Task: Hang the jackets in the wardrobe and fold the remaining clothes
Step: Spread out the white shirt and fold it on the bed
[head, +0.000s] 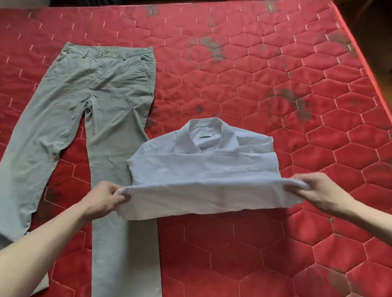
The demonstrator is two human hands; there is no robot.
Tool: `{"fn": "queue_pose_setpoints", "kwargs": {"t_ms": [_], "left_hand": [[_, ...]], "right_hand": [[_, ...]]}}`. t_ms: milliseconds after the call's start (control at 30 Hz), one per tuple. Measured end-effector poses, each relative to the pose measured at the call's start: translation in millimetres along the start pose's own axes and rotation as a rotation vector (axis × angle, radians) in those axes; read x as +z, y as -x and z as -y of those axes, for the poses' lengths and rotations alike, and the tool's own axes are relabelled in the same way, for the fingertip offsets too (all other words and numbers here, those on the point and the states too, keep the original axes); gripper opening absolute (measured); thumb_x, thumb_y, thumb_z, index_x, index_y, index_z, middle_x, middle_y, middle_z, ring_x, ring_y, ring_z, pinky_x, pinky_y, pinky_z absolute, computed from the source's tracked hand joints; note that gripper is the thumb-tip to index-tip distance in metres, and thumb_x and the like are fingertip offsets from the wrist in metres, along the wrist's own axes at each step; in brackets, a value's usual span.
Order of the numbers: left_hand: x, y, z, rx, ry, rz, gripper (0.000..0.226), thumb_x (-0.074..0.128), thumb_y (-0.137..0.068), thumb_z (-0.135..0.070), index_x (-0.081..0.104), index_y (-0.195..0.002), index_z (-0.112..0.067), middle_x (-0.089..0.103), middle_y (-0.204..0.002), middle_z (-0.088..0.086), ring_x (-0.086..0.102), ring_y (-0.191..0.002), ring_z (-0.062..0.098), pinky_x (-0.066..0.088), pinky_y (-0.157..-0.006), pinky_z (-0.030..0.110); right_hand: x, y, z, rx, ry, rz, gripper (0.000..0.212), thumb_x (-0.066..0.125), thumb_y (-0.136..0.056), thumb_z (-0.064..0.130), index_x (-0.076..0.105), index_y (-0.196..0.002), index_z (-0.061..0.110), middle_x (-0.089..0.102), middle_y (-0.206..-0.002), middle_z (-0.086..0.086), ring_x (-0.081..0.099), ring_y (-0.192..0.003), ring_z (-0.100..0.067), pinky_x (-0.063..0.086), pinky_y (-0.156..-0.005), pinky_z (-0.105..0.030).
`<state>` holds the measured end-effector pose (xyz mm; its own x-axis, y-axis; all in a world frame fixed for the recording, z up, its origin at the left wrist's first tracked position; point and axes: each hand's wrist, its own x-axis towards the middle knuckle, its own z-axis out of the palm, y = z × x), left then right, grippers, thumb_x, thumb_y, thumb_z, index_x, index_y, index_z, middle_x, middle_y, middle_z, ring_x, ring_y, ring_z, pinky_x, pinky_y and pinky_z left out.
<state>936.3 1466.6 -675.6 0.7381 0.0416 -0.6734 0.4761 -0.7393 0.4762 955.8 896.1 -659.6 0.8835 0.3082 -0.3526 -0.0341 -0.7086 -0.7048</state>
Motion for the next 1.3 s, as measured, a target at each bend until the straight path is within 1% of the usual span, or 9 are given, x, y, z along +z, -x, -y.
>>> {"fn": "queue_pose_setpoints", "kwargs": {"t_ms": [267, 367, 467, 767, 867, 933, 1000, 1133, 1300], "left_hand": [[-8.5, -40.9, -47.8, 0.011, 0.518, -0.395, 0.016, 0.074, -0.093, -0.010, 0.074, -0.081, -0.022, 0.075, -0.072, -0.010, 0.066, -0.078, 0.015, 0.053, -0.079, 0.034], [-10.1, -65.6, -46.8, 0.024, 0.551, -0.488, 0.018, 0.069, -0.095, -0.021, 0.073, -0.082, -0.008, 0.072, -0.087, 0.006, 0.062, -0.081, 0.019, 0.049, -0.075, 0.037], [-9.1, -86.1, -47.3, 0.038, 0.458, -0.575, 0.049, 0.060, -0.096, -0.036, 0.056, -0.081, 0.010, 0.050, -0.071, 0.006, 0.044, -0.068, 0.018, 0.034, -0.062, 0.035], [1.4, -149.3, -49.2, -0.017, 0.355, -0.685, 0.047, 0.048, -0.107, -0.040, 0.042, -0.068, -0.015, 0.045, -0.064, 0.002, 0.043, -0.062, 0.023, 0.032, -0.058, 0.037], [9.0, -158.0, -60.8, -0.192, 0.273, -0.900, 0.021, 0.048, -0.101, -0.028, 0.058, -0.111, -0.013, 0.064, -0.115, 0.015, 0.058, -0.109, 0.036, 0.042, -0.085, 0.040], [20.9, -154.3, -73.5, -0.250, 0.127, -1.022, 0.042, 0.050, -0.096, -0.023, 0.047, -0.136, -0.011, 0.048, -0.139, 0.019, 0.043, -0.130, 0.038, 0.036, -0.101, 0.048], [37.4, -147.3, -85.8, -0.028, -0.030, -0.973, 0.045, 0.051, -0.096, -0.023, 0.045, -0.139, -0.011, 0.045, -0.139, 0.019, 0.040, -0.127, 0.037, 0.032, -0.104, 0.051], [76.4, -152.7, -92.2, 0.561, -0.470, -0.631, 0.047, 0.042, -0.101, -0.031, 0.052, -0.142, -0.011, 0.052, -0.145, 0.017, 0.046, -0.128, 0.035, 0.037, -0.108, 0.053], [94.0, -180.5, -63.8, 0.409, -0.668, -0.340, 0.070, 0.010, -0.101, -0.061, 0.007, -0.165, -0.031, 0.000, -0.174, 0.000, -0.002, -0.160, 0.024, 0.005, -0.124, 0.062]], "right_hand": [[10.0, -76.2, 27.4, 0.231, -0.212, -0.486, 0.020, 0.055, -0.103, 0.021, 0.071, -0.115, 0.023, 0.070, -0.099, 0.009, 0.062, -0.089, -0.008, 0.047, -0.075, -0.023], [10.0, -108.7, 25.8, 0.232, -0.049, -0.527, 0.025, 0.046, -0.106, 0.029, 0.066, -0.119, 0.023, 0.070, -0.103, 0.004, 0.064, -0.099, -0.024, 0.048, -0.085, -0.038], [10.8, -141.2, 21.0, 0.295, 0.103, -0.545, 0.027, 0.039, -0.107, 0.039, 0.058, -0.109, 0.019, 0.072, -0.099, -0.014, 0.065, -0.096, -0.043, 0.050, -0.081, -0.052], [16.8, -214.9, -1.3, 0.439, 0.295, -0.551, 0.037, 0.038, -0.108, 0.040, 0.058, -0.110, 0.009, 0.066, -0.110, -0.030, 0.062, -0.104, -0.051, 0.038, -0.078, -0.045], [27.3, -227.4, -1.2, 0.471, 0.275, -0.675, 0.036, 0.036, -0.107, 0.035, 0.060, -0.117, 0.010, 0.064, -0.122, -0.023, 0.055, -0.117, -0.043, 0.039, -0.090, -0.046], [38.4, -227.9, 6.0, 0.358, 0.333, -0.870, 0.034, 0.036, -0.105, 0.029, 0.062, -0.123, 0.016, 0.062, -0.126, -0.012, 0.051, -0.120, -0.035, 0.035, -0.098, -0.043], [55.0, -225.6, 18.2, 0.082, 0.382, -0.912, 0.034, 0.038, -0.102, 0.017, 0.064, -0.124, 0.014, 0.063, -0.121, -0.012, 0.055, -0.109, -0.036, 0.036, -0.094, -0.041], [105.0, -221.2, 27.8, -0.393, 0.467, -0.363, 0.046, 0.042, -0.099, 0.014, 0.057, -0.142, 0.008, 0.060, -0.141, -0.013, 0.055, -0.127, -0.035, 0.040, -0.107, -0.041], [113.4, -217.3, -15.4, -0.085, 0.650, -0.212, 0.064, 0.025, -0.107, 0.053, 0.018, -0.165, 0.028, 0.013, -0.173, 0.004, 0.009, -0.159, -0.016, 0.013, -0.128, -0.042]]}}
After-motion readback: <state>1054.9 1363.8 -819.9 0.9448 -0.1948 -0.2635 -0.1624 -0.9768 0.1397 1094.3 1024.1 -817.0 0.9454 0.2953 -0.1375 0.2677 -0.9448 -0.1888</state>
